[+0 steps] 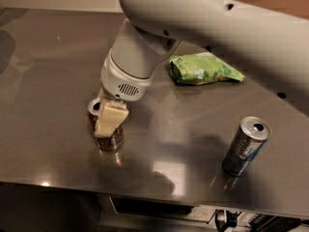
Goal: Move orange can near green rice chip bag
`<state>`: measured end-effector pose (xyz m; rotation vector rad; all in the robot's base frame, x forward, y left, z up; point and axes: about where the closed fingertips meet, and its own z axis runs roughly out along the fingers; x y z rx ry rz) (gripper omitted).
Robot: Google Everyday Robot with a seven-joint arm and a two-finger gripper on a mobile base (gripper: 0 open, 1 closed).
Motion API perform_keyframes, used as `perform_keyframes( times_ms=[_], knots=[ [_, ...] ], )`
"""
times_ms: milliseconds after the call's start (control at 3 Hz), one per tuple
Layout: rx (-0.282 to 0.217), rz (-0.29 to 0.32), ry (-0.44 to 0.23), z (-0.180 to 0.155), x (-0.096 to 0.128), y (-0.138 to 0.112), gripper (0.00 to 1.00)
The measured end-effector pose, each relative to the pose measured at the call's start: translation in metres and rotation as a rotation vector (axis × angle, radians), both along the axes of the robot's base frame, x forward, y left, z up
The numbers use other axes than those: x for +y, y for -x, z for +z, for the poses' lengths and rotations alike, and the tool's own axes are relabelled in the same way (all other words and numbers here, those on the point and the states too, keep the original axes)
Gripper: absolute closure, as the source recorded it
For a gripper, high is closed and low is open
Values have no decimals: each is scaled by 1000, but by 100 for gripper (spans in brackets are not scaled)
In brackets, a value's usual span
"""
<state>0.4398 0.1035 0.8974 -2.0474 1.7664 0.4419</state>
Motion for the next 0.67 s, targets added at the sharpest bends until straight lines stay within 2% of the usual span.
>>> perform_keyframes(
  times_ms=[333,667],
  knots=[
    [24,-4,-28,10,-6,0,64],
    [48,-64,-36,23,-25,-15,87]
  ],
)
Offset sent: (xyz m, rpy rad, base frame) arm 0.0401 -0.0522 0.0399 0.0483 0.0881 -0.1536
